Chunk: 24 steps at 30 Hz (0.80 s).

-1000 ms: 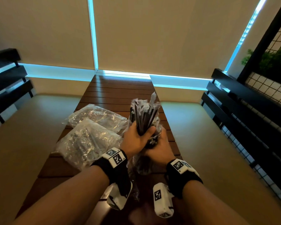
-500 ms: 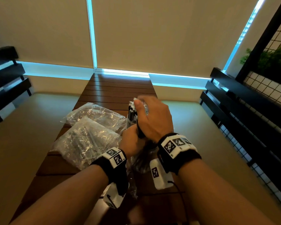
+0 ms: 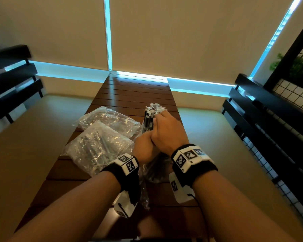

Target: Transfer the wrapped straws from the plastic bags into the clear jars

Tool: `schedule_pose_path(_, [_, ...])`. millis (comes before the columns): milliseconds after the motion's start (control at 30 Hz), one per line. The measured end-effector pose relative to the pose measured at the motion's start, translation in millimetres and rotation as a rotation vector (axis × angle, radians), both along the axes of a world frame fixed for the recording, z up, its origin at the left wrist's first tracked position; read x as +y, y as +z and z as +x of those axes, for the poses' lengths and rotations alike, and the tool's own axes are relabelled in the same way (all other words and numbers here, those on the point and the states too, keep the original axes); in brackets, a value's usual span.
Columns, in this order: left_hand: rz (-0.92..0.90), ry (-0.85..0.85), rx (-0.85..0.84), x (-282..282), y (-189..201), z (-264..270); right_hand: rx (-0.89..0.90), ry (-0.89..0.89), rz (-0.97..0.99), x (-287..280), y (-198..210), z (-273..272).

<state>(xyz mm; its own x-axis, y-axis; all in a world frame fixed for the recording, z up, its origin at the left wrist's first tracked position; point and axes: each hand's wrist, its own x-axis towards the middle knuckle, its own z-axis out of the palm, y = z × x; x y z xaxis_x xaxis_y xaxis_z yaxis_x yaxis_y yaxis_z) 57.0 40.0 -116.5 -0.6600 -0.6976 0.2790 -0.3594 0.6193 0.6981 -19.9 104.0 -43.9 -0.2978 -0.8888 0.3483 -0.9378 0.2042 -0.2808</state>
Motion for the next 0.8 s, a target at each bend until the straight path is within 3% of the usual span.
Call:
schedule_pose_path(133, [0.212,-0.064,0.124,-0.1,5.1,10.5,0.013,0.025,0.098,2.1,-12.9,-0.7])
schedule_pose_path(300, [0.063,-0.117,0.044,0.7,-3.6,25.2,0.27,-0.009,0.183,-1.2,-20.6,7.0])
schedule_pose_path(400, [-0.085,-0.12,-0.055,-8.1,-14.6,27.1,0.324,-0.056,0.087,-2.1,-23.3,7.0])
schedule_pose_path(467, [-0.041,-0.106,-0.15,-14.1,-20.8,28.8,0.304,-0.089,0.022,-0.9,-24.8,5.5])
schedule_pose_path(567, [0.079,-0.013,-0.115,-15.1,-14.8,34.9,0.33,-0.123,0.176,1.4,-31.1,4.6])
schedule_pose_path(633, [0.064,0.07,-0.151,-16.9,-13.4,41.5,0.317,-0.126,0.163,2.0,-33.0,3.7])
schedule_pose_path(700, [0.061,0.16,-0.258,-23.4,-13.3,51.0,0.269,-0.118,0.021,1.2,-27.2,7.2])
schedule_pose_path(800, [0.054,0.266,-0.6,-37.9,-21.4,69.1,0.299,-0.021,-0.171,-4.4,-14.8,19.4])
